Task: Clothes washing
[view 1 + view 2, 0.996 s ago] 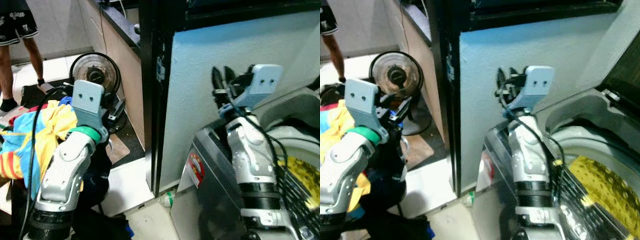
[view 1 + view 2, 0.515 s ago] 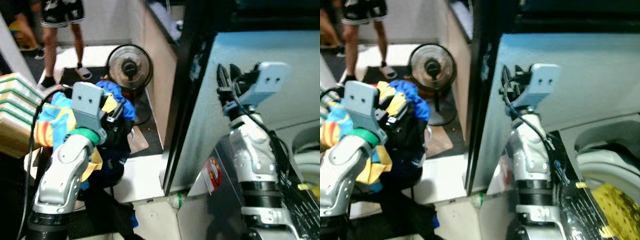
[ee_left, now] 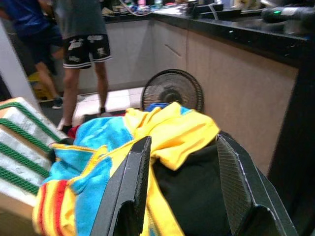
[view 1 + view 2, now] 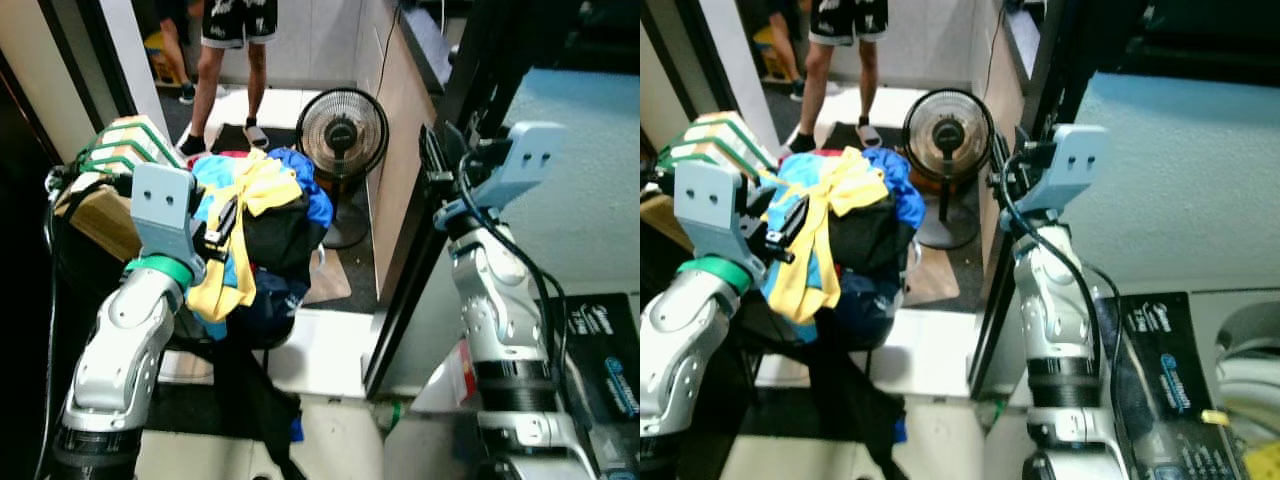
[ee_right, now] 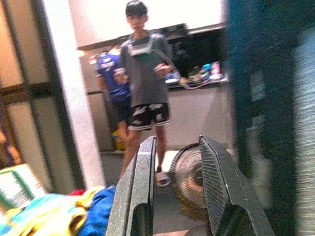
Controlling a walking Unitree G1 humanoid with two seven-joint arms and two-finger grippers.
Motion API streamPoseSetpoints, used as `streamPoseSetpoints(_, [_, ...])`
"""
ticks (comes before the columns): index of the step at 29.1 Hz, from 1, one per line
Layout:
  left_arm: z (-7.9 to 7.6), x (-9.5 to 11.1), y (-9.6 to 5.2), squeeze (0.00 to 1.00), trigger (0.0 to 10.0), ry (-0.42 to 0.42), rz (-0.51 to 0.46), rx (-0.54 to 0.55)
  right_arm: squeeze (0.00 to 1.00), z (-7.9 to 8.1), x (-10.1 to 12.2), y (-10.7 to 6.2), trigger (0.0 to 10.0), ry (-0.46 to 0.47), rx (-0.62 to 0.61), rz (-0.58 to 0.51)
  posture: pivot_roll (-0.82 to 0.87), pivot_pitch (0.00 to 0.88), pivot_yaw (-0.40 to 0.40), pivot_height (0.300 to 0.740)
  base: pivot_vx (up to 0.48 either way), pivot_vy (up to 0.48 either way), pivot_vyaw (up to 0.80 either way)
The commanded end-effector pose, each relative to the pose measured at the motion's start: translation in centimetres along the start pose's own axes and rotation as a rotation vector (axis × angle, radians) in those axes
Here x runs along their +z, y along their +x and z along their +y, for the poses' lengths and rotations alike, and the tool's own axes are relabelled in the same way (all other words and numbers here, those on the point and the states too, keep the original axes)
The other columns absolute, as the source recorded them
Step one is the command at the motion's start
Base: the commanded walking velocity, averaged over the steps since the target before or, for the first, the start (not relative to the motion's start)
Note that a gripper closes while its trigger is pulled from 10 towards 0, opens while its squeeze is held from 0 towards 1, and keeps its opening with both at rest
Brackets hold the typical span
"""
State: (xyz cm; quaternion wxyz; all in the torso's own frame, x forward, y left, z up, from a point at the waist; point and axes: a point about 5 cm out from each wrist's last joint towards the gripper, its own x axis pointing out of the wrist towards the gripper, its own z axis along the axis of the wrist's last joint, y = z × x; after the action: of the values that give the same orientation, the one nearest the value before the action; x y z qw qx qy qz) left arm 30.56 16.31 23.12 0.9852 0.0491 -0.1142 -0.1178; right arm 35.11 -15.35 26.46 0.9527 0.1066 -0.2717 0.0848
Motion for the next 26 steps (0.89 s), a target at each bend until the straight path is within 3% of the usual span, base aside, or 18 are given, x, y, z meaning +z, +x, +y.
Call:
streamPoseSetpoints(1, [0.08,-0.1,-0.14,0.0,10.0,-0.011,0.008,0.005,0.0,0.1,-0.14,-0.09,10.0,0.024,0.006,-0.003,0.07,0.0,-0.005,0.74,0.0,0.36,0.0])
streamPoseSetpoints(21, [0.05,-0.03,-0.1,0.0,10.0,-0.017,0.001,0.008,0.0,0.41,-0.32,-0.15,10.0,0.036,0.025,-0.006,0.06,0.0,-0.004,0.74,0.0,0.48,0.0])
streamPoseSetpoints(26, [0.36,0.23,-0.24,0.0,10.0,-0.065,-0.019,0.034,0.0,0.54,-0.34,-0.17,10.0,0.04,0.033,-0.006,0.06,0.0,-0.004,0.74,0.0,-0.283,0.0])
